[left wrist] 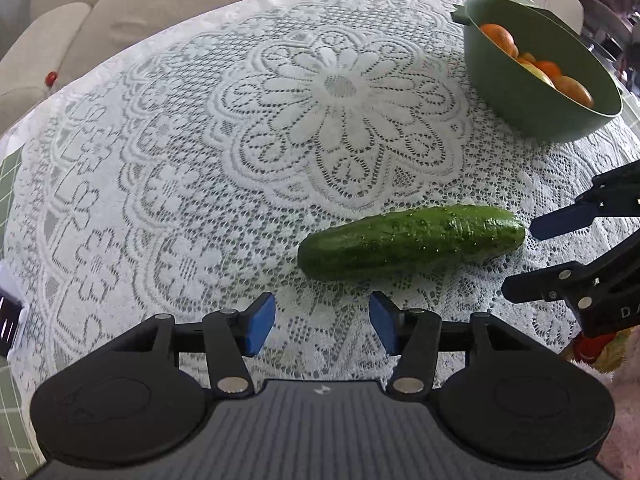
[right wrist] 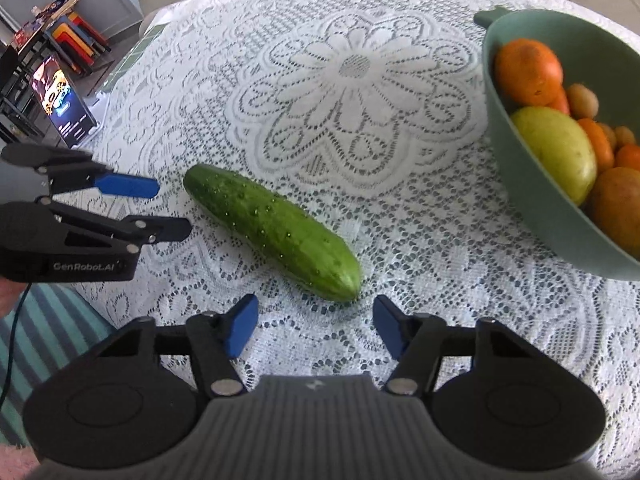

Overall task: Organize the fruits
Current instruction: 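Lift both tools out and move them toward the green cucumber, then grasp one end of the cucumber with the left tool while the right tool grasps the other end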

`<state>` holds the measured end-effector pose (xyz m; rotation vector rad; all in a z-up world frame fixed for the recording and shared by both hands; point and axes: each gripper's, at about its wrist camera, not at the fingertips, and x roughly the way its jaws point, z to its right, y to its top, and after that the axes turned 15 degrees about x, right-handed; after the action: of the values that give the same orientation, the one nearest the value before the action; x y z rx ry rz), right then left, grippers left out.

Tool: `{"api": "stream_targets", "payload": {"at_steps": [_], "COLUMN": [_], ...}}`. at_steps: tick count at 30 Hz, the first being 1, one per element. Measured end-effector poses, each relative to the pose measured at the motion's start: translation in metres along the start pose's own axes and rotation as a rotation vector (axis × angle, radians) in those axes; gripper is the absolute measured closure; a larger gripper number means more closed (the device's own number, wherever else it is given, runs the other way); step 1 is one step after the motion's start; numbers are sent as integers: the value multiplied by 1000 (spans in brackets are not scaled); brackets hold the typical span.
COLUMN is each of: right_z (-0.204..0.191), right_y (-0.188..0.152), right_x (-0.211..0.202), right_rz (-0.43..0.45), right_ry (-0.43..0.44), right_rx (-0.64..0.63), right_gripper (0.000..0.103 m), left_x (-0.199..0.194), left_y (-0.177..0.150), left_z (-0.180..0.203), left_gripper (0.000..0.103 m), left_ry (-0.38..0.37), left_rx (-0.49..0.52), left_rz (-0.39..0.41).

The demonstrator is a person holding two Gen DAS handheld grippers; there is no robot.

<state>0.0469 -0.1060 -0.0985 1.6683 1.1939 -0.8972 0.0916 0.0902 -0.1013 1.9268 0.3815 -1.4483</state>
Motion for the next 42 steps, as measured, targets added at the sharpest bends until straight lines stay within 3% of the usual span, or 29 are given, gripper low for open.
{"api": "stream_targets", "payload": {"at_steps": [9,13,21,25,36,42], "right_z": [0,1,1,1,1,4], "right_y": [4,6,7,7,7,10], "right_x": [9,10,10,10,11,10], "right_rz": [7,8,7,7,30,49], "right_ry": [0,6,9,12,4,-6], "right_rx": [-24,-31,-57,-61,-74,-67], "right_gripper": [60,60,60,60,59,66], "left_x": [10,11,16,20,30,28], "left_y": [9,9,18,21,28,28], "left_z": [-5,-7,7,10,13,10], "left_gripper": [39,38,38,38,38,38], "left_ry": [-40,-62,-63,-57,-69,-75], "left_rx": [57,97,324,380,359,288], "left_rz": [16,20,-23,-33,-50,-38]}}
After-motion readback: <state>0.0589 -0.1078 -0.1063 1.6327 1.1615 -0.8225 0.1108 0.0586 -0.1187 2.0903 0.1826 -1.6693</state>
